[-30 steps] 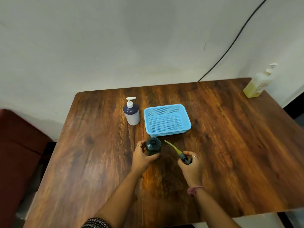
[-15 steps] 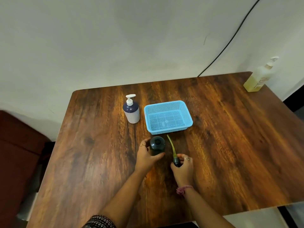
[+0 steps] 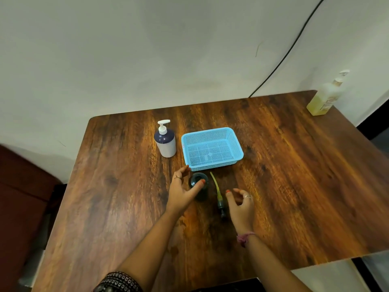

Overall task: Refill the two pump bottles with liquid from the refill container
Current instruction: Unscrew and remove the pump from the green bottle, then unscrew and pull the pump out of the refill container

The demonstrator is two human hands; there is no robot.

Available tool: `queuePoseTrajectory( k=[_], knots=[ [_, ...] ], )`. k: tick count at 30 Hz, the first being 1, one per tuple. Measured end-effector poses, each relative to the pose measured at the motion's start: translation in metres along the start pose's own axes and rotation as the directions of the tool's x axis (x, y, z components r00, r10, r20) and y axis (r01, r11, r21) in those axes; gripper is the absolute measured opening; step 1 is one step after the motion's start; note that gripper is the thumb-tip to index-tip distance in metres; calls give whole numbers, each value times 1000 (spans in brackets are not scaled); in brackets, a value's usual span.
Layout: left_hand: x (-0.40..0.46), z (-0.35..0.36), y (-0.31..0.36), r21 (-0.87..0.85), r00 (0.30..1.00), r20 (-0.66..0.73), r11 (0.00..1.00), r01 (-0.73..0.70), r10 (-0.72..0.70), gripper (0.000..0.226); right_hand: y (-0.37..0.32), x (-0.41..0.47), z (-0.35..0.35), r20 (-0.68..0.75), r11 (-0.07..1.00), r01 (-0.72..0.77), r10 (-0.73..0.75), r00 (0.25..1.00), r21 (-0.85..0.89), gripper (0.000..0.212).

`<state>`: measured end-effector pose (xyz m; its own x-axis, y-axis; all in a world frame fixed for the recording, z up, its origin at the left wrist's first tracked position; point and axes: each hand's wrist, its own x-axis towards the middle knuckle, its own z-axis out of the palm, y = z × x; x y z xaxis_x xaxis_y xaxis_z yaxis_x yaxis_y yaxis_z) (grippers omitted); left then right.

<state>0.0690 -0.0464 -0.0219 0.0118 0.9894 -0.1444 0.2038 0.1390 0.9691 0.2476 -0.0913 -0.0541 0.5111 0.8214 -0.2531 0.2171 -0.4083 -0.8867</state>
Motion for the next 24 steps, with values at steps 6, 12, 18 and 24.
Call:
queuePoseTrajectory(
  k=[6,12,18,24],
  knots=[
    [20,-4,30,-5,992,-64,994,-109,108,74,-13,31,-22,-185,996,34,-19,983,78,19],
    [48,26,73,71,974,-80,976,-208,214,46,-37,80,-52,-273,985,129,-95,957,112,13],
    [71,92,102,92,964,-110,969,-231,240,43,-53,136,-102,-235,960,194,-144,961,202,11],
    [108,190,142,40,958,-113,965,-260,262,48,-90,226,-177,-202,944,271,-234,951,186,13]
  ],
)
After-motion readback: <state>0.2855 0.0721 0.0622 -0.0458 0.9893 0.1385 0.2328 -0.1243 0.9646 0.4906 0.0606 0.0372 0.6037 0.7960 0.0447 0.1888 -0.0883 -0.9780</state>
